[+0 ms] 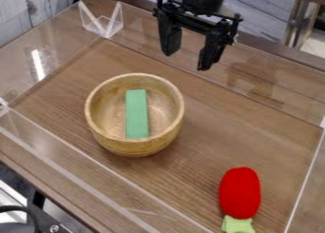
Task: Move the red fruit to the left
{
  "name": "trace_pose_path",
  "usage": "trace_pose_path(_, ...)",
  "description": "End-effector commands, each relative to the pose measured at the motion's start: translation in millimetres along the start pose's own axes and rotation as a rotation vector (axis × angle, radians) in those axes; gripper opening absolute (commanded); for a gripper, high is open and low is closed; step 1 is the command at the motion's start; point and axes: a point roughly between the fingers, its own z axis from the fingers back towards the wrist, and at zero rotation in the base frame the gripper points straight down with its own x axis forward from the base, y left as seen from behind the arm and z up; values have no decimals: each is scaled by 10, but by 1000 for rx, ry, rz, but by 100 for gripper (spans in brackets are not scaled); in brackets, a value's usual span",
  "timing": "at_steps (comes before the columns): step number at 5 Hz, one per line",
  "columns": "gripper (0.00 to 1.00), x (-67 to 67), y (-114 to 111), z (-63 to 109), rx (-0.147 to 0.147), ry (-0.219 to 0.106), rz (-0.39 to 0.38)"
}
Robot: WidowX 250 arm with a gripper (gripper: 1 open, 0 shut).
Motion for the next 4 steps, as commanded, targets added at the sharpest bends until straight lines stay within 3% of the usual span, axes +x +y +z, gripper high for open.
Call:
trace_pose_path(1,100,-42,-47,-111,-6,30,-24)
trace_pose_path(2,100,-157,-252,-205,-16,50,-132)
trace_pose_path(4,100,-365,-858,-296,-25,22,-394)
